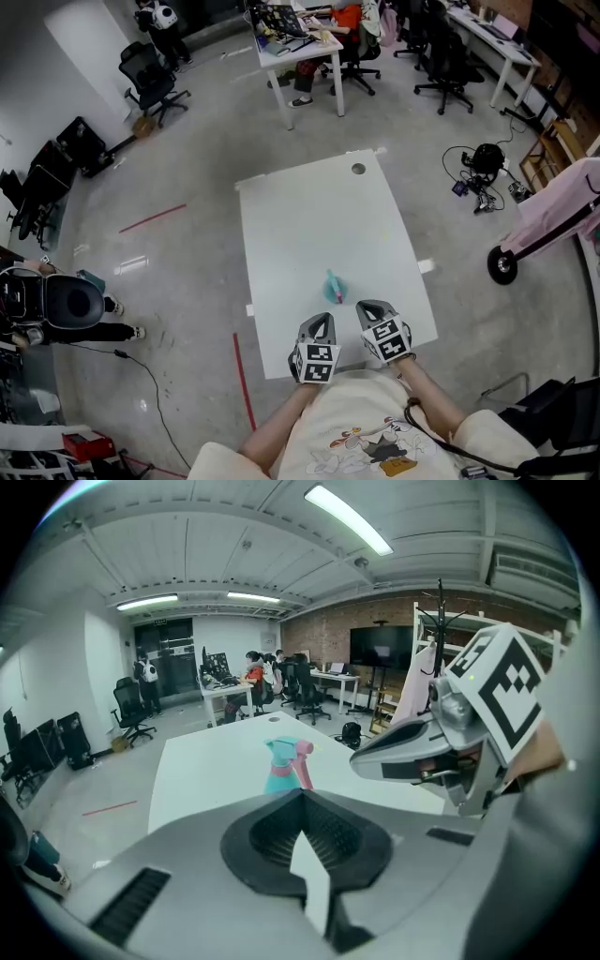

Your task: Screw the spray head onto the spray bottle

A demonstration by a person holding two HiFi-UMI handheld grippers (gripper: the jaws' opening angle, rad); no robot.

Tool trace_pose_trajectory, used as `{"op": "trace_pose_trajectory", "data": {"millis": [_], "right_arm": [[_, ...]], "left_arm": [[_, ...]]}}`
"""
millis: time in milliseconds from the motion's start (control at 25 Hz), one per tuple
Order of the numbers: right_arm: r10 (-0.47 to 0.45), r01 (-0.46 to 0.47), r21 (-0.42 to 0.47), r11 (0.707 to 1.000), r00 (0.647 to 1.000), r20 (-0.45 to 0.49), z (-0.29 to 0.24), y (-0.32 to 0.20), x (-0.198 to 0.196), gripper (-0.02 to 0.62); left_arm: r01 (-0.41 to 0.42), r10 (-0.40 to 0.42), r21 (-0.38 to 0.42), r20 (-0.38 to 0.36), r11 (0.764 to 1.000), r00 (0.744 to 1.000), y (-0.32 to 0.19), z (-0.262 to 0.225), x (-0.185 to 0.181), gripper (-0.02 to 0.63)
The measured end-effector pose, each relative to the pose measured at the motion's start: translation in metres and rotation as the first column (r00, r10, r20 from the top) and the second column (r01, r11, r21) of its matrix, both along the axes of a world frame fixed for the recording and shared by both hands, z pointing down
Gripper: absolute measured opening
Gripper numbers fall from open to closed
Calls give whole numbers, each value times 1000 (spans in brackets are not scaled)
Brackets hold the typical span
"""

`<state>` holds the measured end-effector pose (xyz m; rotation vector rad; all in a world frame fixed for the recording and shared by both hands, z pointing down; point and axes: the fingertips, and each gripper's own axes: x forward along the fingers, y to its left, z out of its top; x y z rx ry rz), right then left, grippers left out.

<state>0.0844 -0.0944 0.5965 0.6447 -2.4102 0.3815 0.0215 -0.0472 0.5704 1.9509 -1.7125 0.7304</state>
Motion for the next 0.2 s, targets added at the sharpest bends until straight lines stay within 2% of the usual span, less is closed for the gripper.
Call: {"op": "trace_pose_trajectory", "data": {"millis": [200], "right_arm": [[-19, 19, 4, 1000, 1000, -14, -4, 4, 4, 5]], "left_arm": [[14, -14, 0, -8, 1000, 1000, -1, -1, 1, 5]]}}
